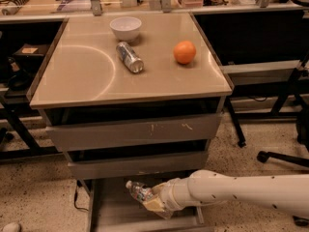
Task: Pick water bottle from bottom drawer and place on counter
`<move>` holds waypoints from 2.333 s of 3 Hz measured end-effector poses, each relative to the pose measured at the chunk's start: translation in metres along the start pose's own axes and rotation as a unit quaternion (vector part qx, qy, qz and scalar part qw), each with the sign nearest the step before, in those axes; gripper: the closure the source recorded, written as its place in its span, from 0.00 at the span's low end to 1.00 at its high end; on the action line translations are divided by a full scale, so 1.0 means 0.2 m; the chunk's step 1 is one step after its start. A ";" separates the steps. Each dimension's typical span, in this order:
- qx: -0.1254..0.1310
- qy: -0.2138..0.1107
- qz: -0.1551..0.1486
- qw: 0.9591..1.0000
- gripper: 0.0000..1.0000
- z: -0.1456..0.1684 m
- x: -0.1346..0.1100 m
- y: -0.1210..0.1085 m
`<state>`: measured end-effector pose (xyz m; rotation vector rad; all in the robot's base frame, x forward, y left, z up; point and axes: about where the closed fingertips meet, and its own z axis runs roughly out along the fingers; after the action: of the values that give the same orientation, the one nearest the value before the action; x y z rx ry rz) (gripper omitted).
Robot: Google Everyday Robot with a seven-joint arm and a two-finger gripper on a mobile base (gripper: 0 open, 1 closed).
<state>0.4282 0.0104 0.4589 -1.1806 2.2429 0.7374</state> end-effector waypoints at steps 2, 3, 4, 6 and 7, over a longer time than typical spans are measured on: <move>-0.018 -0.054 -0.021 0.998 1.00 -0.32 -0.31 0.07; -0.027 -0.062 -0.053 0.996 1.00 -0.47 -0.45 0.17; -0.032 -0.060 -0.095 0.993 1.00 -0.60 -0.59 0.27; -0.033 -0.065 -0.103 0.992 1.00 -0.65 -0.62 0.28; -0.026 -0.088 -0.126 0.988 1.00 -0.82 -0.82 0.31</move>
Offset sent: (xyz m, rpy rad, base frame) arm 0.0079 -0.0008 0.1475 0.1611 -0.0903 0.0679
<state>0.4290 0.0263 0.6989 -1.3386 1.8980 0.7686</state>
